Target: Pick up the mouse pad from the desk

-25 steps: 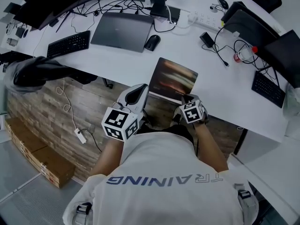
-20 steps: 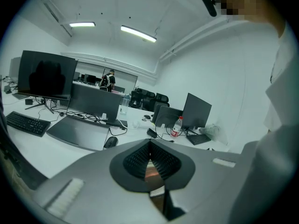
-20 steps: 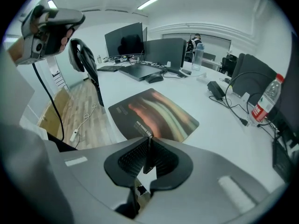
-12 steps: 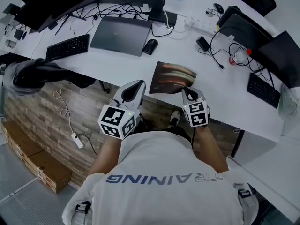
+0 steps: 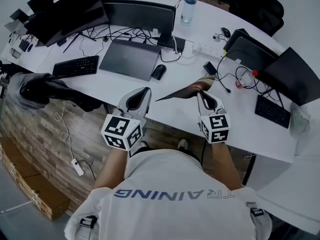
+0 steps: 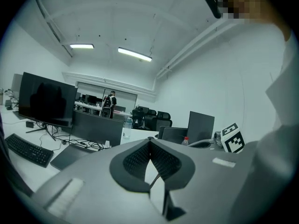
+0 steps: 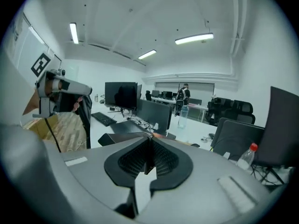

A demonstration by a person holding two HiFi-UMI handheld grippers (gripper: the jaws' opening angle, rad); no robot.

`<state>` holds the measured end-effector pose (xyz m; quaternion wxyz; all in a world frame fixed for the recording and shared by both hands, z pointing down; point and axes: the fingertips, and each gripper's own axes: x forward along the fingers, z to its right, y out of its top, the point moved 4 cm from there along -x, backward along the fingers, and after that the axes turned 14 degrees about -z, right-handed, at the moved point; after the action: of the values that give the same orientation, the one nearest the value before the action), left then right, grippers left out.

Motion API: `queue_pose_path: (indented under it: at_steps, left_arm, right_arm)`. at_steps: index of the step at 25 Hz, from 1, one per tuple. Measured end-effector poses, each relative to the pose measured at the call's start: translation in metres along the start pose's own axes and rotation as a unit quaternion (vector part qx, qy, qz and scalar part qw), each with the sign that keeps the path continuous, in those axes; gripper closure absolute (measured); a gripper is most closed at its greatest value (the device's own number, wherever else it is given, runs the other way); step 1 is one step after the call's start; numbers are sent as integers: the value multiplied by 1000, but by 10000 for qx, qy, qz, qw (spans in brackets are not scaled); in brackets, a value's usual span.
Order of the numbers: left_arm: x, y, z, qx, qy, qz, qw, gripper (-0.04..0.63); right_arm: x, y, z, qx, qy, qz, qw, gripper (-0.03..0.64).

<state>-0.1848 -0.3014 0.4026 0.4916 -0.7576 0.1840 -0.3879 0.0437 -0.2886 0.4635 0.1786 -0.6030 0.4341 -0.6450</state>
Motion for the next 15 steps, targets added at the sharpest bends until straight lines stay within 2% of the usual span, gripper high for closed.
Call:
queue_pose_path:
  at_steps: [9, 15]
  left_arm:
    - [-5, 46, 5, 236, -72, 526, 9983, 595]
    - [-3, 56, 9, 292, -165, 629, 9975, 595]
  right_arm:
    - [-72, 73, 35, 201, -402, 1312, 9903, 577]
    - [-98, 91, 47, 293, -509, 1677, 9841, 577]
